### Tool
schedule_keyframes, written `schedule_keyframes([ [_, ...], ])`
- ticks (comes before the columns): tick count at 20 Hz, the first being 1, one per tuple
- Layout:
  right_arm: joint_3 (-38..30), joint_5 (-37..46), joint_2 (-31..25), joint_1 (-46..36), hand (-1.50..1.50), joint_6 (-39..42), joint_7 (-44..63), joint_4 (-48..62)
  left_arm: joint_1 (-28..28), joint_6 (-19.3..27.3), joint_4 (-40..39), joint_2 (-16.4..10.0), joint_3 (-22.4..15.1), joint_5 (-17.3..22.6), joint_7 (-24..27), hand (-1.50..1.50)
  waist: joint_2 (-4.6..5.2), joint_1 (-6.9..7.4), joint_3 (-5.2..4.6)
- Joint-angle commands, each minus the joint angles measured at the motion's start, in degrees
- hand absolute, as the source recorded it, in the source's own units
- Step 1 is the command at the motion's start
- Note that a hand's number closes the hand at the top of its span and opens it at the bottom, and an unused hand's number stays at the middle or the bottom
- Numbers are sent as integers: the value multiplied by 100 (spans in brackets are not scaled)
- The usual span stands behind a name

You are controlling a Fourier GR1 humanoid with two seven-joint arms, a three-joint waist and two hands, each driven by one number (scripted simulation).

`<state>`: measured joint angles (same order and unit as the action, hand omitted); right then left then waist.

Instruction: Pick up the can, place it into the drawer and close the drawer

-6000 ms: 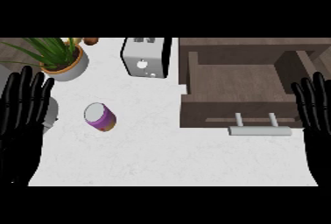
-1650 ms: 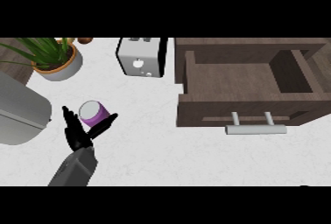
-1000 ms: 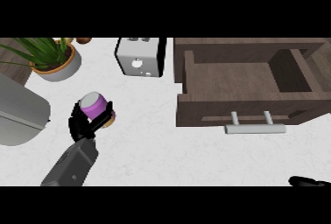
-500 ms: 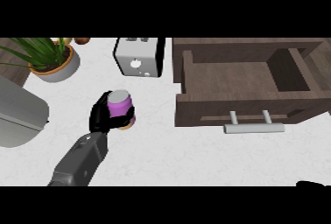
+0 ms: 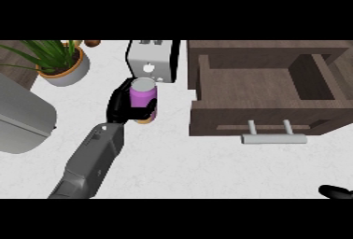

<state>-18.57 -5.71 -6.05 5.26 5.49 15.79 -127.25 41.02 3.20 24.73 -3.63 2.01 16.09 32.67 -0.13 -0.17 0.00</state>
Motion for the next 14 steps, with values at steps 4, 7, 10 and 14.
schedule_keyframes([
  [4, -51, -34, -69, 47, -150, -73, 426, -511, 373, 446, 1381, 234, -467, -216, -1350, 150, -38, 54, 3],
  [7, 19, 213, 25, 54, -150, -33, 2, -61, 386, 690, 2288, 216, -625, -211, -2172, 150, -34, 94, 4],
  [10, -103, -67, -46, -37, -150, -10, 181, -33, 1092, 868, 2291, 275, -560, -203, -2756, 150, -6, 13, 3],
  [14, 226, 372, 90, -315, -150, -260, 261, -8, 1348, 1346, 2785, 320, -662, -312, -3342, 150, 7, 13, 0],
])
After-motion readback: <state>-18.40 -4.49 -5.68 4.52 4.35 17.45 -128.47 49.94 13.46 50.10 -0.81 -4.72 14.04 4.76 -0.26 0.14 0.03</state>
